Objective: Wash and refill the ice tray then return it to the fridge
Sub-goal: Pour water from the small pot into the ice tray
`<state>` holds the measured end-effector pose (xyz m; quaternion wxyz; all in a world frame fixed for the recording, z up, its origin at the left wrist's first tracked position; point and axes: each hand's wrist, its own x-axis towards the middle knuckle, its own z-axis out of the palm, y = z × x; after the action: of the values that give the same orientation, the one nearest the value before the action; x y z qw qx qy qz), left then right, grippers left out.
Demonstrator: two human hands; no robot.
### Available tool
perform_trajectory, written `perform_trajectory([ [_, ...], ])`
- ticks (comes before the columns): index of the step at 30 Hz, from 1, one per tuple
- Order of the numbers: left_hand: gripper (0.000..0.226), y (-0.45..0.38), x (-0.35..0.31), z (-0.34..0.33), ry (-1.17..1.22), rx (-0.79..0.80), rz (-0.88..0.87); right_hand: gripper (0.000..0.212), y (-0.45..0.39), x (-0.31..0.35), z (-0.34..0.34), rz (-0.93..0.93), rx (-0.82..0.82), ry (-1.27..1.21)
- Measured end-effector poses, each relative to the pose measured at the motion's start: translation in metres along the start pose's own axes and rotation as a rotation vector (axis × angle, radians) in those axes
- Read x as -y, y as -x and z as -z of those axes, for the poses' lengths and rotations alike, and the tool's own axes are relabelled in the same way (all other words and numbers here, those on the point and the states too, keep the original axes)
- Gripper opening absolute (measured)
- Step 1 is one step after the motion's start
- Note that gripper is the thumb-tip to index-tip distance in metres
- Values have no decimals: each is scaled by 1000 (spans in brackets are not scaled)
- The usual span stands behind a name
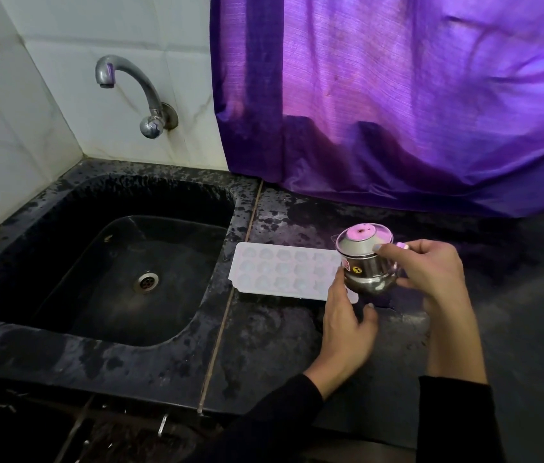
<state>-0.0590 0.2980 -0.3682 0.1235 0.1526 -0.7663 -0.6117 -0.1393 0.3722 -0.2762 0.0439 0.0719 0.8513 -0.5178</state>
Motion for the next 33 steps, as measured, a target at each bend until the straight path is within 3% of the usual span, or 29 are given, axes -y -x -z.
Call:
perform_trajectory([
  [33, 64, -4, 10, 28, 40, 77, 81, 29, 12, 18, -34, 65, -25, 320],
])
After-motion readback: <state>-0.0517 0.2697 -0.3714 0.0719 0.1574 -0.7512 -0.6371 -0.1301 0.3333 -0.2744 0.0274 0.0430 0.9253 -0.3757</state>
